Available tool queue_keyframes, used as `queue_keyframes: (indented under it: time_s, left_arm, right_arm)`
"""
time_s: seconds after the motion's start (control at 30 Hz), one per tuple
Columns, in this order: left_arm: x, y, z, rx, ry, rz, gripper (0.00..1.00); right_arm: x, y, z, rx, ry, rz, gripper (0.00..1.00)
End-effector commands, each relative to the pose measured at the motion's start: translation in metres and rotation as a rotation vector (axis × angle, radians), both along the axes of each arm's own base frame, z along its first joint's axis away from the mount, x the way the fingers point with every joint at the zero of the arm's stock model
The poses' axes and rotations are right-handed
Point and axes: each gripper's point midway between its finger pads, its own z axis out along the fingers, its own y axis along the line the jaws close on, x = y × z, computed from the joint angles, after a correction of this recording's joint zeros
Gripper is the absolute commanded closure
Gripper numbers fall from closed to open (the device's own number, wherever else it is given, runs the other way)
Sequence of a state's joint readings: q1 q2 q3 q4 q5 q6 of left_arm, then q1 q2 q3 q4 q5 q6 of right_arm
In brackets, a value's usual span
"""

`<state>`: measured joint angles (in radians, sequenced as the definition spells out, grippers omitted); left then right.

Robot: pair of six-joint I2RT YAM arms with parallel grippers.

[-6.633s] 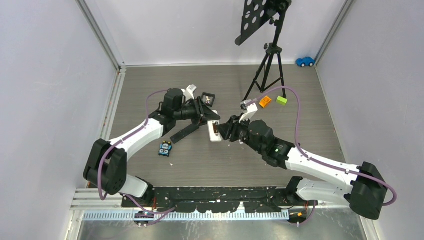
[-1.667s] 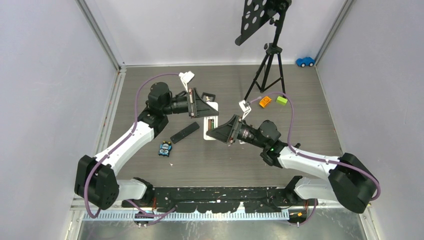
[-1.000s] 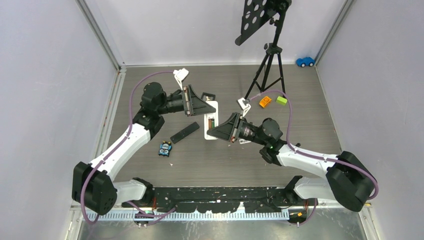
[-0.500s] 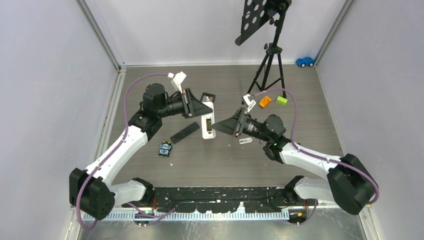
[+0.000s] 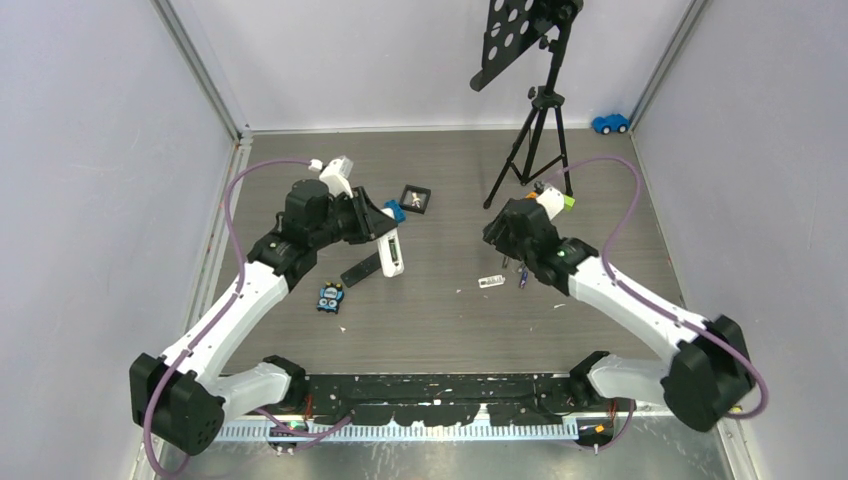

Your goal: Load the batteries into the remote control

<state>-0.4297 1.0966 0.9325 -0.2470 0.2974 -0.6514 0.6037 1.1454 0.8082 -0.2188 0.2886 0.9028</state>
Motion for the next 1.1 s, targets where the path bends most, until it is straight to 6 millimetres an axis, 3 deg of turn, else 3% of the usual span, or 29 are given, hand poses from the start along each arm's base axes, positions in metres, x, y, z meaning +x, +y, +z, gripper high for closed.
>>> queue_keyframes:
  time_s: [0.0, 0.1, 0.33, 0.6, 1.07]
  left_arm:
    - [0.003, -0.003, 0.004, -0.006, -0.043, -0.025, 1.0]
    - [0.003, -0.006, 0.001, -0.009, -0.035, -0.038, 1.0]
    - [0.004, -0.012, -0.002, -0.022, -0.017, -0.065, 1.0]
    - [0.005, -0.017, -0.003, -0.039, -0.001, -0.081, 1.0]
    - [0.008, -0.017, -0.003, -0.031, -0.004, -0.077, 1.0]
  right_arm:
    - [-0.006, -0.076, -0.054, -0.387, 0.208, -0.227, 0.49]
    - [-0.003, -0.086, -0.071, -0.412, 0.274, -0.268, 0.5]
    - [-0.01, -0.1, -0.105, -0.441, 0.375, -0.251, 0.64]
    - [-0.013, -0.099, -0.135, -0.429, 0.458, -0.199, 0.6]
    - [0.003, -0.102, -0.145, -0.456, 0.459, -0.179, 0.52]
